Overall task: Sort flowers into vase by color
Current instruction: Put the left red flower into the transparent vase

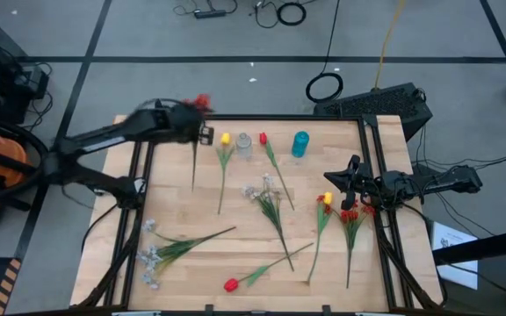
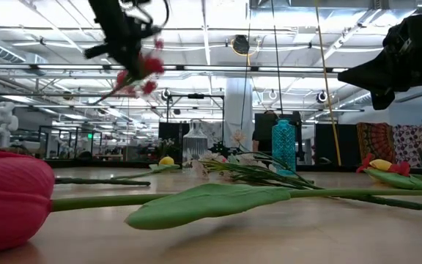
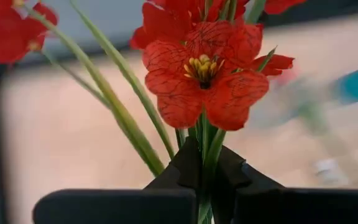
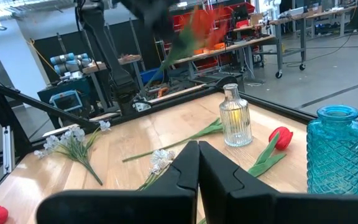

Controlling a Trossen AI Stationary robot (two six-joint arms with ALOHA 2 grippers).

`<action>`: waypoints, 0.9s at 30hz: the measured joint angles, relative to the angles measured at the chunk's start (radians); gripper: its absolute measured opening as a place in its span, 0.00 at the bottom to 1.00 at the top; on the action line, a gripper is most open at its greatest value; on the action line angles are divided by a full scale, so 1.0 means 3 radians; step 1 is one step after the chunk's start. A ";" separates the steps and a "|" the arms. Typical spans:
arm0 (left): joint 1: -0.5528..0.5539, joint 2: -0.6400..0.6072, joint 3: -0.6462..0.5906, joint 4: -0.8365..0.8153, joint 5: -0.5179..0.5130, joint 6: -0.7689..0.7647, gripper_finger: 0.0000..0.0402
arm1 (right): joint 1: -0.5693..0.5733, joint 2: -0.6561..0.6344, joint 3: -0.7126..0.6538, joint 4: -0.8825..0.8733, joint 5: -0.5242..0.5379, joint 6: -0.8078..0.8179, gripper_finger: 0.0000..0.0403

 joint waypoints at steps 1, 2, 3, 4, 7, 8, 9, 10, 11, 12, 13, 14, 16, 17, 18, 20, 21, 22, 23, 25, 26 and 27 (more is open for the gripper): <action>0.0038 -0.0068 0.0000 0.0254 0.0065 0.0280 0.03 | 0.0001 0.0000 0.0000 0.0000 0.0000 0.0001 0.00; 0.0069 -0.0118 0.0000 0.0517 0.0159 0.0605 0.03 | 0.0000 -0.0001 0.0000 0.0000 0.0000 0.0000 0.00; 0.0094 -0.0146 0.0000 0.0806 0.0283 0.0947 0.03 | 0.0000 0.0000 0.0000 0.0000 0.0000 0.0001 0.00; 0.0111 -0.0152 0.0001 0.1119 0.0441 0.1298 0.03 | 0.0000 0.0000 0.0001 0.0000 0.0000 0.0001 0.00; 0.0125 -0.0087 0.0003 0.1931 0.0964 0.2179 0.03 | 0.0001 0.0000 0.0001 0.0000 0.0000 0.0001 0.00; 0.0122 -0.0046 0.0005 0.2158 0.1091 0.2317 0.03 | 0.0000 0.0000 0.0000 0.0002 0.0000 0.0000 0.00; 0.0121 -0.0006 0.0005 0.2327 0.1176 0.2375 0.03 | 0.0001 0.0000 0.0001 0.0002 0.0000 0.0000 0.00; 0.0121 0.0034 0.0005 0.2422 0.1233 0.2436 0.03 | 0.0000 0.0000 0.0000 0.0002 0.0000 0.0000 0.00; 0.0123 0.0071 0.0005 0.2504 0.1308 0.2525 0.03 | 0.0000 0.0000 0.0001 0.0001 0.0000 0.0000 0.00; 0.0127 0.0104 0.0005 0.2594 0.1382 0.2625 0.03 | 0.0001 -0.0001 0.0001 0.0003 0.0000 0.0001 0.00; 0.0141 0.0139 0.0005 0.2660 0.1457 0.2724 0.03 | 0.0000 0.0000 0.0001 0.0002 0.0000 0.0000 0.00; 0.0157 0.0164 0.0005 0.2702 0.1550 0.2814 0.03 | 0.0000 0.0000 0.0000 0.0002 0.0000 0.0000 0.00; 0.0201 0.0208 0.0005 0.2789 0.1800 0.2936 0.03 | 0.0001 0.0000 0.0000 0.0002 0.0000 0.0000 0.00; 0.0229 0.0221 0.0005 0.2807 0.1966 0.2981 0.03 | 0.0000 0.0000 0.0000 0.0002 0.0000 0.0001 0.00; 0.0263 0.0224 0.0005 0.2808 0.2135 0.3021 0.03 | 0.0000 0.0000 0.0001 0.0002 0.0000 0.0000 0.00; 0.0315 0.0224 0.0005 0.2818 0.2339 0.3058 0.03 | 0.0001 -0.0001 0.0000 0.0002 0.0000 0.0001 0.00; 0.0341 0.0224 0.0004 0.2825 0.2387 0.3062 0.03 | 0.0000 0.0000 0.0000 0.0002 0.0000 0.0000 0.00; 0.0369 0.0223 -0.0011 0.2847 0.2417 0.3072 0.03 | 0.0001 0.0000 0.0001 0.0002 0.0000 0.0000 0.00; 0.0398 0.0222 -0.0040 0.2878 0.2442 0.3084 0.03 | 0.0001 0.0000 0.0000 0.0002 0.0000 0.0000 0.00; 0.0481 0.0222 -0.0147 0.2997 0.2504 0.3093 0.03 | 0.0000 -0.0001 0.0000 0.0002 0.0000 0.0000 0.00; 0.0529 0.0222 -0.0219 0.3086 0.2526 0.3057 0.03 | 0.0000 0.0000 0.0000 0.0002 0.0000 0.0000 0.00; 0.0583 0.0223 -0.0294 0.3180 0.2586 0.3016 0.03 | 0.0001 -0.0001 0.0001 0.0002 0.0000 0.0001 0.00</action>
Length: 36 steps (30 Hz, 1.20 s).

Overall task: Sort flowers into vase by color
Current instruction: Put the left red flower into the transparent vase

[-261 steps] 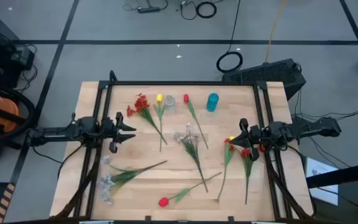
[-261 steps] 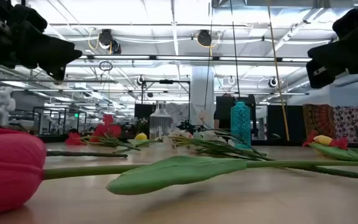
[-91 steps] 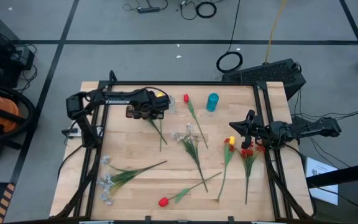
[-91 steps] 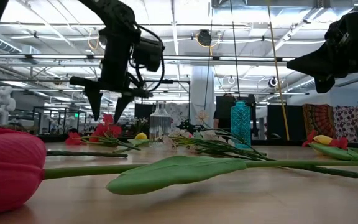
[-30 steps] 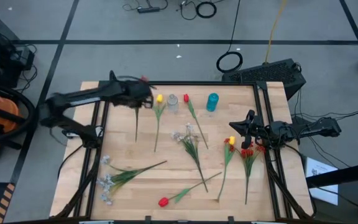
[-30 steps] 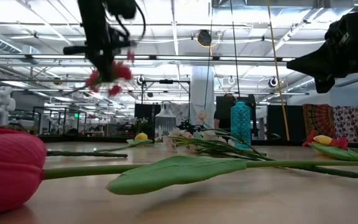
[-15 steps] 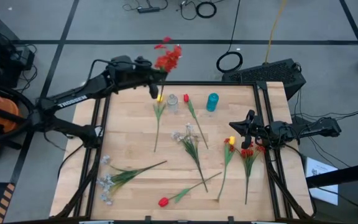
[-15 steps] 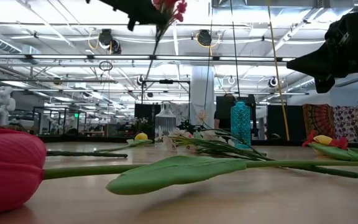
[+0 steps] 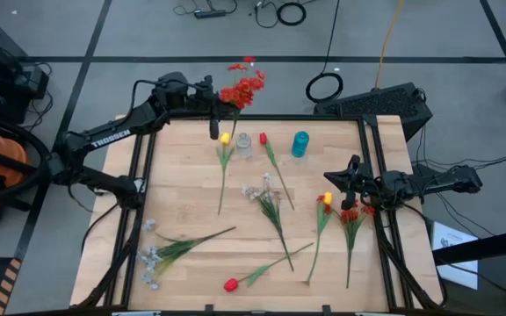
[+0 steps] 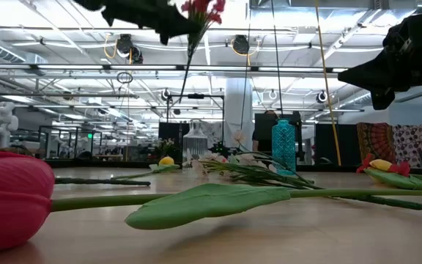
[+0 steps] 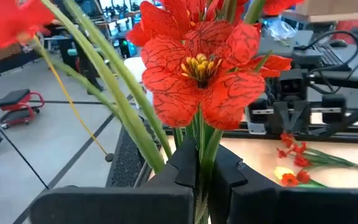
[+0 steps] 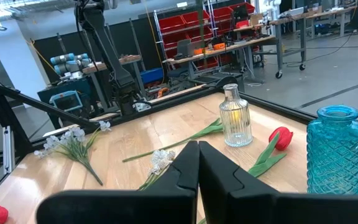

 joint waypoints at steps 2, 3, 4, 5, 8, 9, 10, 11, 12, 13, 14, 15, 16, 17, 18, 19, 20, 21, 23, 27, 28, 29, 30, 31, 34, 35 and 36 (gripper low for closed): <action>0.0117 0.0000 -0.0164 0.0226 0.0166 -0.0140 0.03 | -0.0001 0.0000 0.0000 0.0000 0.0000 -0.0001 0.00; 0.0165 0.0000 -0.0258 0.0400 0.0255 -0.0223 0.03 | -0.0001 0.0000 0.0000 0.0000 0.0000 -0.0001 0.00; 0.0206 0.0000 -0.0356 0.0592 0.0328 -0.0315 0.03 | 0.0000 0.0000 0.0000 0.0000 0.0000 0.0000 0.00; 0.0242 0.0001 -0.0462 0.0850 0.0372 -0.0420 0.03 | -0.0001 0.0001 0.0000 0.0000 0.0000 0.0000 0.00; 0.0329 0.0001 -0.0747 0.1719 0.0431 -0.0677 0.03 | -0.0001 0.0001 0.0000 0.0000 0.0000 -0.0001 0.00; 0.0353 0.0000 -0.0826 0.1985 0.0432 -0.0739 0.03 | -0.0001 0.0001 -0.0001 0.0000 0.0000 0.0000 0.00; 0.0373 -0.0001 -0.0884 0.2204 0.0431 -0.0762 0.03 | 0.0000 -0.0001 0.0000 0.0000 0.0000 -0.0001 0.00; 0.0387 -0.0003 -0.0931 0.2331 0.0430 -0.0765 0.03 | 0.0000 0.0000 -0.0001 0.0000 0.0000 0.0000 0.00; 0.0398 -0.0005 -0.0957 0.2355 0.0430 -0.0758 0.03 | -0.0001 0.0000 0.0000 0.0000 0.0000 -0.0001 0.00; 0.0408 -0.0004 -0.0961 0.2318 0.0428 -0.0743 0.03 | -0.0001 0.0001 -0.0001 0.0000 0.0000 -0.0001 0.00; 0.0416 -0.0004 -0.0961 0.2249 0.0426 -0.0736 0.03 | 0.0000 -0.0001 0.0000 0.0000 0.0000 0.0000 0.00; 0.0421 -0.0003 -0.0961 0.2181 0.0426 -0.0735 0.03 | -0.0001 0.0001 -0.0001 0.0000 0.0000 -0.0001 0.00; 0.0426 -0.0003 -0.0961 0.2124 0.0426 -0.0732 0.03 | -0.0001 0.0000 -0.0001 0.0000 0.0000 0.0000 0.00; 0.0427 -0.0003 -0.0961 0.2067 0.0423 -0.0729 0.03 | -0.0001 0.0000 -0.0001 0.0000 0.0000 0.0000 0.00; 0.0427 0.0001 -0.0961 0.2024 0.0420 -0.0726 0.03 | 0.0000 0.0000 -0.0001 0.0000 0.0000 -0.0001 0.00; 0.0426 0.0016 -0.0961 0.2007 0.0419 -0.0727 0.03 | -0.0001 -0.0001 0.0000 0.0000 0.0000 -0.0001 0.00; 0.0425 0.0039 -0.0961 0.2010 0.0418 -0.0727 0.03 | 0.0000 0.0000 0.0000 0.0000 0.0000 -0.0001 0.00; 0.0425 0.0062 -0.0961 0.2008 0.0418 -0.0728 0.03 | 0.0000 0.0000 -0.0001 0.0000 0.0000 -0.0001 0.00; 0.0425 0.0102 -0.0961 0.2006 0.0417 -0.0727 0.03 | -0.0001 0.0001 -0.0001 0.0000 0.0000 0.0000 0.00; 0.0425 0.0231 -0.0961 0.2018 0.0416 -0.0733 0.03 | 0.0000 0.0001 0.0000 0.0000 0.0000 0.0000 0.00; 0.0425 0.0259 -0.0961 0.2019 0.0413 -0.0732 0.03 | 0.0000 0.0000 0.0000 0.0000 0.0000 0.0000 0.00; 0.0425 0.0280 -0.0961 0.2021 0.0410 -0.0733 0.03 | 0.0000 0.0000 0.0000 0.0000 0.0000 0.0000 0.00; 0.0425 0.0297 -0.0961 0.2034 0.0408 -0.0733 0.03 | -0.0001 0.0001 -0.0001 0.0000 0.0000 0.0000 0.00; 0.0425 0.0312 -0.0961 0.2042 0.0406 -0.0733 0.03 | 0.0000 0.0001 0.0000 0.0000 0.0000 -0.0001 0.00; 0.0425 0.0361 -0.0961 0.2038 0.0404 -0.0731 0.03 | 0.0000 0.0001 -0.0001 0.0000 0.0000 0.0000 0.00; 0.0425 0.0376 -0.0961 0.2040 0.0404 -0.0724 0.03 | 0.0000 0.0000 -0.0001 0.0000 0.0000 -0.0001 0.00; 0.0424 0.0391 -0.0961 0.2040 0.0405 -0.0723 0.03 | 0.0000 0.0001 0.0000 0.0000 0.0000 -0.0001 0.00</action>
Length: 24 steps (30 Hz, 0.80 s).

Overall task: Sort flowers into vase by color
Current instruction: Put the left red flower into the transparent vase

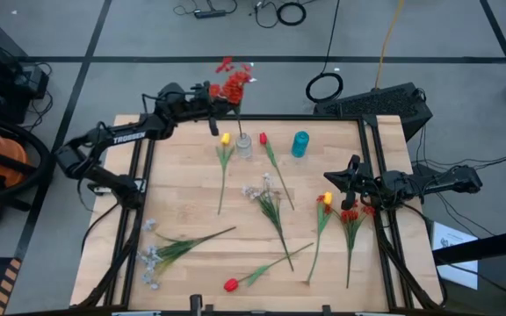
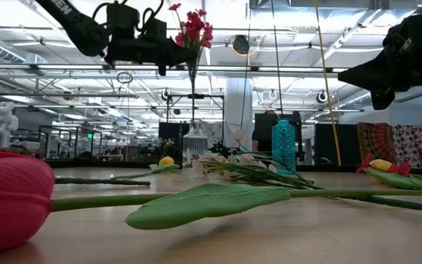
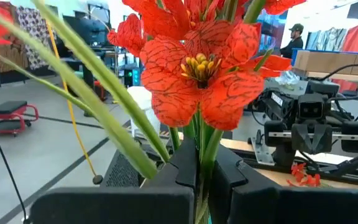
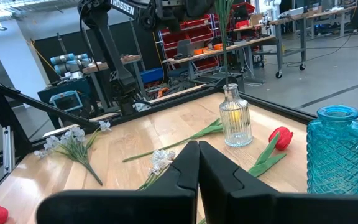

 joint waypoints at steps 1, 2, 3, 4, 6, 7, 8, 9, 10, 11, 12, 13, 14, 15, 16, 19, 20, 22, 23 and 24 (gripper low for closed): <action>0.0000 0.0014 0.0000 -0.0004 -0.0001 -0.0001 0.03 | 0.0000 -0.0001 -0.0001 0.0000 0.0000 0.0001 0.00; 0.0000 0.0030 0.0000 -0.0008 -0.0001 -0.0008 0.03 | 0.0000 0.0000 0.0000 0.0000 0.0000 0.0001 0.00; -0.0001 0.0046 0.0000 -0.0013 -0.0001 -0.0017 0.04 | 0.0000 0.0000 -0.0001 0.0000 0.0000 0.0001 0.00; -0.0003 0.0057 0.0000 -0.0030 -0.0001 -0.0032 0.05 | -0.0001 -0.0001 0.0000 0.0000 0.0000 0.0000 0.00; -0.0007 0.0075 0.0000 -0.0043 0.0000 -0.0037 0.07 | 0.0000 0.0000 0.0000 0.0000 0.0000 0.0000 0.00; -0.0016 0.0080 0.0000 -0.0042 -0.0001 -0.0036 0.09 | -0.0001 0.0000 -0.0001 0.0000 0.0000 0.0001 0.00; -0.0022 0.0083 0.0000 -0.0042 0.0001 -0.0034 0.10 | -0.0001 0.0000 0.0000 0.0000 0.0000 0.0000 0.00; -0.0026 0.0084 0.0000 -0.0045 0.0000 -0.0034 0.11 | 0.0000 0.0000 0.0000 0.0000 0.0000 0.0000 0.00; -0.0035 0.0085 0.0000 -0.0045 0.0000 -0.0033 0.12 | 0.0000 0.0000 0.0000 0.0000 0.0000 0.0000 0.00; -0.0044 0.0085 0.0000 -0.0045 0.0000 -0.0033 0.12 | -0.0001 0.0000 -0.0001 0.0000 0.0000 0.0001 0.00; -0.0050 0.0085 0.0000 -0.0043 0.0000 -0.0033 0.13 | -0.0001 -0.0001 0.0000 0.0000 0.0000 0.0001 0.00; -0.0058 0.0085 0.0000 -0.0045 0.0001 -0.0033 0.13 | -0.0001 0.0000 -0.0001 0.0000 0.0000 0.0000 0.00; -0.0062 0.0085 0.0000 -0.0046 0.0001 -0.0032 0.13 | -0.0001 0.0000 0.0000 0.0000 0.0000 0.0000 0.00; -0.0062 0.0085 0.0000 -0.0048 0.0001 -0.0032 0.13 | -0.0001 -0.0001 0.0000 0.0000 0.0000 0.0000 0.00; -0.0064 0.0085 0.0000 -0.0054 0.0001 -0.0027 0.13 | 0.0000 0.0000 0.0000 0.0000 0.0000 0.0001 0.00; -0.0062 0.0085 0.0000 -0.0195 0.0000 0.0122 0.13 | -0.0001 0.0000 -0.0001 0.0000 0.0000 0.0001 0.00; -0.0062 0.0085 0.0000 -0.0259 0.0000 0.0185 0.13 | -0.0001 0.0000 0.0000 0.0000 0.0000 0.0001 0.00; -0.0062 0.0085 0.0000 -0.0367 0.0001 0.0244 0.13 | -0.0001 0.0000 0.0000 0.0000 0.0000 0.0001 0.00; -0.0062 0.0085 0.0000 -0.0415 0.0001 0.0253 0.13 | -0.0001 -0.0001 0.0000 0.0000 0.0000 0.0001 0.00; -0.0062 0.0085 0.0000 -0.0462 0.0002 0.0256 0.13 | -0.0001 0.0000 0.0000 0.0000 0.0000 0.0001 0.00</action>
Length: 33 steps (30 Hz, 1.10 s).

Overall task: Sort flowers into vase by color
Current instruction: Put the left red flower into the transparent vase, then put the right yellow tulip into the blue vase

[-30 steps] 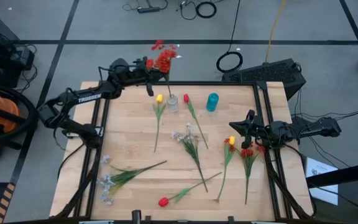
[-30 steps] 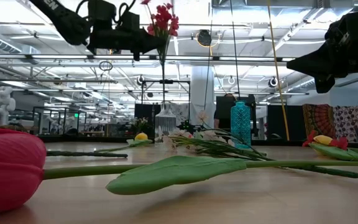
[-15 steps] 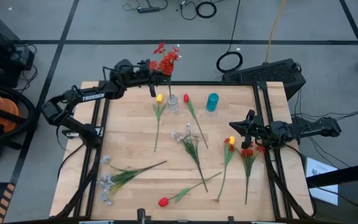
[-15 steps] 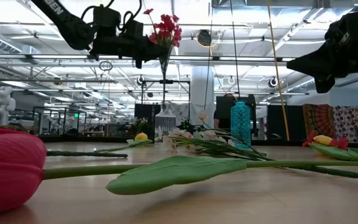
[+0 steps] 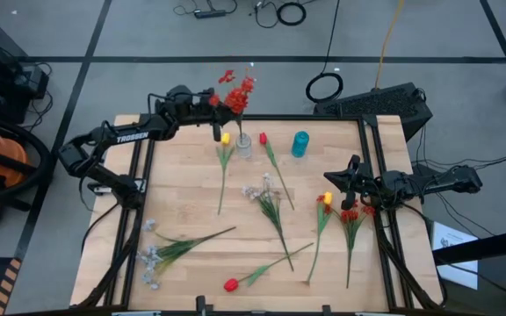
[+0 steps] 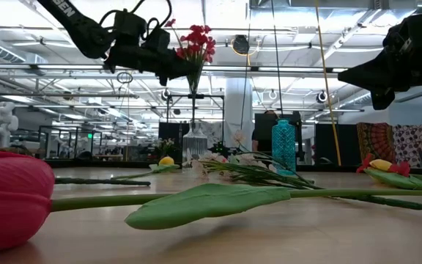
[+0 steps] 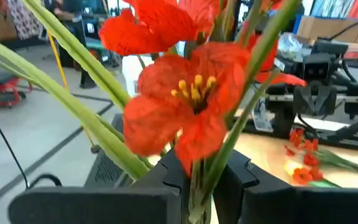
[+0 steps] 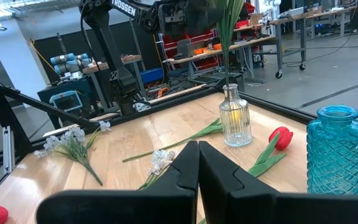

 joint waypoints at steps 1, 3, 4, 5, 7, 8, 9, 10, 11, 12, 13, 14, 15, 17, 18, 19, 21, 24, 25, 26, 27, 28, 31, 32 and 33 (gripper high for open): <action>0.0001 0.0000 0.0000 -0.0047 0.0001 0.0005 0.13 | 0.0000 -0.0001 -0.0001 0.0000 0.0000 -0.0001 0.00; 0.0000 0.0000 0.0000 -0.0162 0.0002 0.0080 0.14 | 0.0001 -0.0001 -0.0001 0.0000 0.0000 -0.0001 0.00; 0.0000 -0.0001 0.0000 -0.0223 0.0005 0.0138 0.15 | 0.0001 0.0000 0.0000 0.0000 0.0000 0.0000 0.00; 0.0000 -0.0001 0.0000 -0.0269 0.0007 0.0164 0.17 | 0.0001 -0.0001 0.0000 0.0000 0.0000 -0.0001 0.00; 0.0000 -0.0001 0.0000 -0.0317 0.0022 0.0174 0.21 | 0.0001 0.0000 0.0000 0.0000 0.0000 -0.0001 0.00; 0.0000 -0.0001 0.0000 -0.0336 0.0024 0.0176 0.24 | 0.0000 0.0000 -0.0001 0.0000 0.0000 0.0000 0.00; 0.0000 -0.0001 0.0000 -0.0346 0.0025 0.0177 0.27 | 0.0001 -0.0001 0.0000 0.0000 0.0000 -0.0001 0.00; 0.0000 -0.0001 0.0000 -0.0349 0.0025 0.0174 0.31 | 0.0001 0.0000 0.0000 0.0000 0.0000 0.0000 0.00; 0.0000 -0.0001 0.0000 -0.0351 0.0025 0.0174 0.34 | 0.0000 -0.0001 -0.0001 0.0000 0.0000 0.0000 0.00; 0.0000 -0.0001 0.0000 -0.0350 0.0026 0.0173 0.38 | 0.0001 -0.0001 0.0000 0.0000 0.0000 0.0000 0.00; 0.0000 -0.0001 0.0000 -0.0350 0.0028 0.0170 0.42 | 0.0000 0.0000 0.0000 0.0000 0.0000 -0.0001 0.00; 0.0000 -0.0001 0.0000 -0.0362 0.0030 0.0158 0.45 | 0.0000 -0.0001 0.0000 0.0000 0.0000 0.0000 0.00; 0.0000 -0.0003 0.0000 -0.0394 0.0033 0.0154 0.48 | 0.0001 -0.0001 -0.0001 0.0000 0.0000 -0.0001 0.00; 0.0000 -0.0032 0.0000 -0.0557 0.0034 0.0154 0.53 | 0.0001 -0.0001 0.0000 0.0000 0.0000 -0.0001 0.00; 0.0000 -0.0057 0.0000 -0.0669 0.0034 0.0160 0.55 | 0.0001 -0.0001 0.0000 0.0000 0.0000 0.0000 0.00; 0.0004 -0.0086 0.0000 -0.0780 0.0033 0.0188 0.57 | 0.0001 -0.0001 -0.0001 0.0000 0.0000 0.0000 0.00; 0.0021 -0.0156 0.0000 -0.1029 0.0006 0.0339 0.59 | 0.0001 -0.0001 -0.0001 0.0000 0.0000 -0.0001 0.00; 0.0044 -0.0297 0.0000 -0.1322 -0.0142 0.0511 0.59 | 0.0001 -0.0001 -0.0001 0.0000 0.0000 -0.0001 0.00; 0.0049 -0.0351 0.0000 -0.1383 -0.0165 0.0517 0.60 | 0.0001 -0.0001 -0.0001 0.0000 0.0000 0.0000 0.00; 0.0048 -0.0398 0.0000 -0.1428 -0.0178 0.0518 0.60 | 0.0001 -0.0001 -0.0001 0.0000 0.0000 -0.0001 0.00; 0.0048 -0.0448 0.0000 -0.1462 -0.0188 0.0518 0.60 | 0.0001 -0.0001 -0.0001 0.0000 0.0000 -0.0001 0.00; 0.0048 -0.0500 0.0000 -0.1516 -0.0191 0.0518 0.60 | 0.0001 0.0000 -0.0001 0.0000 0.0000 0.0000 0.00; 0.0048 -0.0651 0.0000 -0.1621 -0.0194 0.0520 0.60 | 0.0000 -0.0001 -0.0001 0.0000 0.0000 0.0000 0.00; 0.0048 -0.0696 0.0001 -0.1648 -0.0194 0.0520 0.60 | 0.0000 -0.0001 -0.0001 0.0000 0.0000 0.0000 0.00; 0.0048 -0.0738 0.0001 -0.1673 -0.0195 0.0520 0.60 | 0.0001 -0.0001 -0.0001 0.0000 0.0000 -0.0001 0.00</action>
